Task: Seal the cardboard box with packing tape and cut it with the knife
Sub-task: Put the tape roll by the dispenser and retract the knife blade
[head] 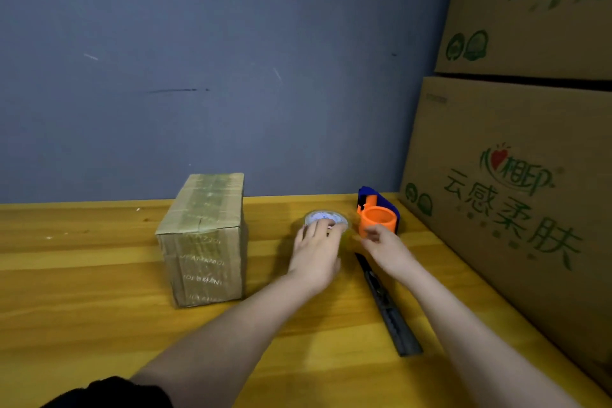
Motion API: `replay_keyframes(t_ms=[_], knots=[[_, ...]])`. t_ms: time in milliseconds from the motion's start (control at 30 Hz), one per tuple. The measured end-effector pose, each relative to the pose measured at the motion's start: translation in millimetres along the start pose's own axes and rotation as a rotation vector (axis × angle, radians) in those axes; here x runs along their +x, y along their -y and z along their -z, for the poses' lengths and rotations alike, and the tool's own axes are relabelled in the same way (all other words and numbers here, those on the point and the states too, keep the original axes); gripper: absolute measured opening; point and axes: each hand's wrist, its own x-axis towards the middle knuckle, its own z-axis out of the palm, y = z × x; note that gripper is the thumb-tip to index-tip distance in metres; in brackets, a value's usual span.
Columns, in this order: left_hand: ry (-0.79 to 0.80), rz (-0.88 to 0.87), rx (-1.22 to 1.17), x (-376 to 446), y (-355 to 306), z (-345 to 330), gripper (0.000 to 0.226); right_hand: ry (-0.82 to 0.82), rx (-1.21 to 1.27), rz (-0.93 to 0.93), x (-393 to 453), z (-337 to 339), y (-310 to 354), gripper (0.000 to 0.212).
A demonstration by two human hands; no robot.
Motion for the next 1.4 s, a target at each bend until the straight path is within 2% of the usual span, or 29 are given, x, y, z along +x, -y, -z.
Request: replay_keyframes(t_ms=[67, 133, 267, 333, 467, 533, 667, 800, 867, 933, 1000, 1100, 1200, 1400], knots=[[0.015, -0.017, -0.053, -17.4, -9.4, 5.8, 0.056, -0.030, -0.214, -0.039, -13.7, 8.3, -6.0, 0.036], [0.108, -0.008, -0.051, -35.6, -18.2, 9.7, 0.050, -0.020, -0.380, -0.109, -30.1, 14.5, -7.5, 0.037], [0.322, 0.007, 0.020, -70.3, -31.1, 8.5, 0.059, 0.042, -0.604, -0.160, -58.6, 14.0, -6.1, 0.059], [0.349, -0.008, 0.021, -82.0, -34.8, 7.7, 0.063, 0.043, -0.660, -0.159, -65.5, 10.1, -3.3, 0.061], [0.361, -0.012, -0.069, -94.0, -39.0, 10.1, 0.062, 0.021, -0.595, -0.183, -73.8, 2.7, 3.8, 0.054], [0.350, 0.006, -0.134, -97.6, -39.4, 12.5, 0.060, 0.017, -0.494, -0.185, -77.0, 0.9, 7.5, 0.046], [0.247, 0.060, -0.315, -102.6, -34.8, 16.5, 0.055, 0.023, 0.015, -0.115, -78.2, -7.5, 21.0, 0.018], [0.116, 0.119, -0.734, -108.1, -13.3, 19.1, 0.057, 0.025, 0.484, -0.015, -82.9, -24.9, 44.6, 0.026], [0.095, 0.124, -0.853, -110.7, 1.1, 23.9, 0.055, 0.036, 0.630, 0.043, -85.6, -33.9, 56.0, 0.018], [0.130, 0.170, -1.066, -112.8, 14.0, 29.5, 0.050, -0.001, 0.717, 0.111, -86.7, -45.7, 64.6, 0.009], [0.179, 0.259, -1.219, -114.4, 22.0, 34.4, 0.035, -0.064, 0.749, 0.170, -87.3, -57.6, 69.7, 0.014], [0.198, 0.285, -1.228, -117.8, 30.1, 34.9, 0.005, -0.052, 0.844, 0.200, -88.4, -71.2, 73.9, 0.017], [0.188, 0.250, -1.226, -118.8, 31.7, 32.1, 0.019, 0.059, 0.930, 0.186, -92.0, -73.8, 72.4, 0.015], [0.212, 0.135, -1.180, -121.0, 32.5, 25.7, 0.016, 0.163, 0.961, 0.133, -102.0, -72.5, 72.1, 0.042]])
